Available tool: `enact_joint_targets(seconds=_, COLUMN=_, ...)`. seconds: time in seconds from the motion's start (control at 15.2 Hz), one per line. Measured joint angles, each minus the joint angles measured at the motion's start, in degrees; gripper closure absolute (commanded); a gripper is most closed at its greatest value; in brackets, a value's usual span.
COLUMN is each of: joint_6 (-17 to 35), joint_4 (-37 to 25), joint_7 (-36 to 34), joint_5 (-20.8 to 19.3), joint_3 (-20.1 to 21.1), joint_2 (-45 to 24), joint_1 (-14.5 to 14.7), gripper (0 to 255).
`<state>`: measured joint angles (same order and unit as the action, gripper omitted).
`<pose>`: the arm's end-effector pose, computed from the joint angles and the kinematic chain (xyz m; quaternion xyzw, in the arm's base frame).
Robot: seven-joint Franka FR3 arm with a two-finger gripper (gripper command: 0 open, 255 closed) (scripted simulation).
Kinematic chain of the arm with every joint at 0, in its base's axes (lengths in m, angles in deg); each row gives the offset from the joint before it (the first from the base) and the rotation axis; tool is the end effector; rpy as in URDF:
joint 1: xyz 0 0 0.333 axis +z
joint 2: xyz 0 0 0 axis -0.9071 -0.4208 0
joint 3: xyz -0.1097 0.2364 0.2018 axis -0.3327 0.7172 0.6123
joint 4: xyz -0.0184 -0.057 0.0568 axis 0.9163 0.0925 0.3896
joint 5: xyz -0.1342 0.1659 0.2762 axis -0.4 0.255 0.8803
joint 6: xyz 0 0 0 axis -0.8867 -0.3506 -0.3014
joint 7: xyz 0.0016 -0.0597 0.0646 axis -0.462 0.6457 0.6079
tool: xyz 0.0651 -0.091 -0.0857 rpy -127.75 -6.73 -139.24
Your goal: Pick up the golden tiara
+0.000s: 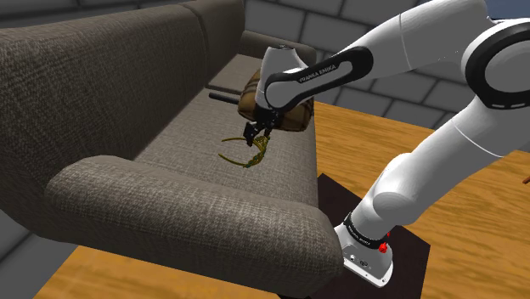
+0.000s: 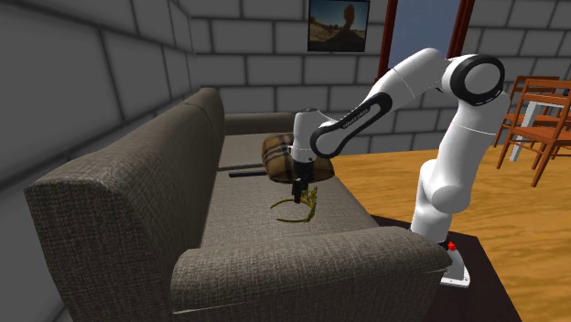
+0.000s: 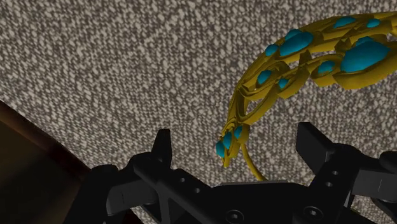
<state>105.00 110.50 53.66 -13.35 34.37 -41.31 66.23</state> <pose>0.4195 0.0456 0.3750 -0.9998 0.0111 -0.0163 0.0094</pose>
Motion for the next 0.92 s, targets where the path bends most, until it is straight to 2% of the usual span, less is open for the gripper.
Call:
enact_joint_targets(seconds=0.66, joint_6=0.33, joint_4=0.09, joint_7=-0.08, joint_5=-0.01, joint_3=0.02, joint_2=-0.26, joint_1=0.0, gripper=255)
enact_joint_targets(seconds=0.92, joint_6=-2.43, joint_4=-1.12, joint_7=-0.14, joint_5=0.05, joint_3=0.01, joint_2=1.32, joint_1=0.04, gripper=255)
